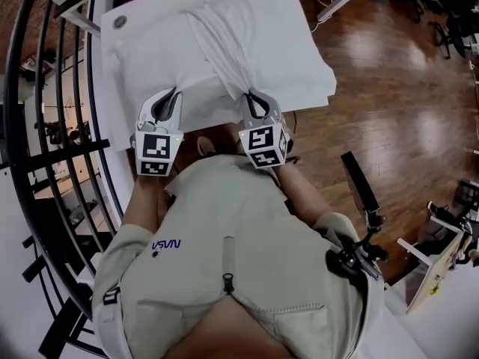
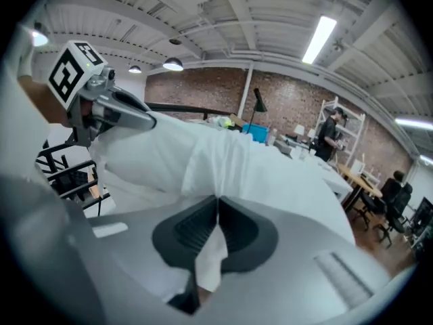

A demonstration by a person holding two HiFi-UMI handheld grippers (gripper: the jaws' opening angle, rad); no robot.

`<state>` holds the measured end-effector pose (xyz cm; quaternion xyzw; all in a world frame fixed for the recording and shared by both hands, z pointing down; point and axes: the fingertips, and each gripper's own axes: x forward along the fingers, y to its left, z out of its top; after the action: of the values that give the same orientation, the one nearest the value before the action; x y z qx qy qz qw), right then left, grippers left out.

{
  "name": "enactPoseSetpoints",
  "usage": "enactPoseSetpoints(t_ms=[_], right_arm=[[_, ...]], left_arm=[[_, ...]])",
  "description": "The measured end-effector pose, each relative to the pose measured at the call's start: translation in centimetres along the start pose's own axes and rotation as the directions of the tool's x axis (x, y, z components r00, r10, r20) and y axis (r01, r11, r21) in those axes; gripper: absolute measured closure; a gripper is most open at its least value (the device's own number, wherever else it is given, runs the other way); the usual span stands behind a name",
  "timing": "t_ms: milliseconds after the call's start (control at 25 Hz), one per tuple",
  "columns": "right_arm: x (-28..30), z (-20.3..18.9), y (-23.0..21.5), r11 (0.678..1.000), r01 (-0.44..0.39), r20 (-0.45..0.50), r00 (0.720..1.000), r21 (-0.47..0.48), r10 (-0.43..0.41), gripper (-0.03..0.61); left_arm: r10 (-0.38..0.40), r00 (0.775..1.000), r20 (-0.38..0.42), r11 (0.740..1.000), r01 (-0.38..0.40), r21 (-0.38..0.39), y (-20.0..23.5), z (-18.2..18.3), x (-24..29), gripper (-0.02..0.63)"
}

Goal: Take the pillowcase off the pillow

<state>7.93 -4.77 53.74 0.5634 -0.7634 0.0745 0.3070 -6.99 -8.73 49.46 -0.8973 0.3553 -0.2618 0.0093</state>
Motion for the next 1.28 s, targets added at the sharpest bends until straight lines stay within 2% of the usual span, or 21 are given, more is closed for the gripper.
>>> enactPoseSetpoints(t_ms=[120,240,360,520,680,840,1080,1280], right_arm=[[-0.7,0.0,-2.5,0.998,0.057,-0.008,0.998,0.017,-0.057,0.566],[-0.7,-1.5,-4.0,0.996,0.073,-0.050,0.996,0.048,-0.071,0.566],[0.0,-3.8,-3.6,0.995,0.060,-0.109,0.993,0.082,-0.051,0.566],[1.0,-6.6,-2.5,0.987,0.031,-0.172,0.985,0.156,-0.004,0.567],[1.3,-7.5,-2.1,0.984,0.016,-0.202,0.979,0.179,0.021,0.566],[1.4,-7.7,-2.2,0.979,-0.007,-0.211,0.976,0.206,0.052,0.565],[0.7,-7.7,-1.7,0.970,-0.068,-0.216,0.969,0.234,0.120,0.547],[-0.7,-6.2,-0.5,0.954,-0.163,-0.204,0.954,0.253,0.217,0.518]], left_arm=[[0.038,0.999,0.016,0.998,-0.037,-0.042,2.3,0.4,-1.1,0.588],[0.041,0.999,0.013,0.994,-0.040,-0.098,3.0,-1.0,-2.0,0.589],[0.019,1.000,-0.006,0.983,-0.019,-0.184,2.0,-3.5,-1.9,0.589],[-0.016,1.000,-0.026,0.945,0.006,-0.327,0.2,-6.8,-1.2,0.589],[-0.028,0.999,-0.031,0.929,0.015,-0.371,-0.6,-8.2,-0.3,0.586],[-0.058,0.998,-0.006,0.915,0.051,-0.399,-1.2,-7.9,0.3,0.552],[-0.143,0.990,0.012,0.911,0.136,-0.388,-2.8,-5.8,-0.8,0.468],[-0.188,0.971,0.148,0.854,0.236,-0.464,-3.2,-1.1,-1.9,0.449]])
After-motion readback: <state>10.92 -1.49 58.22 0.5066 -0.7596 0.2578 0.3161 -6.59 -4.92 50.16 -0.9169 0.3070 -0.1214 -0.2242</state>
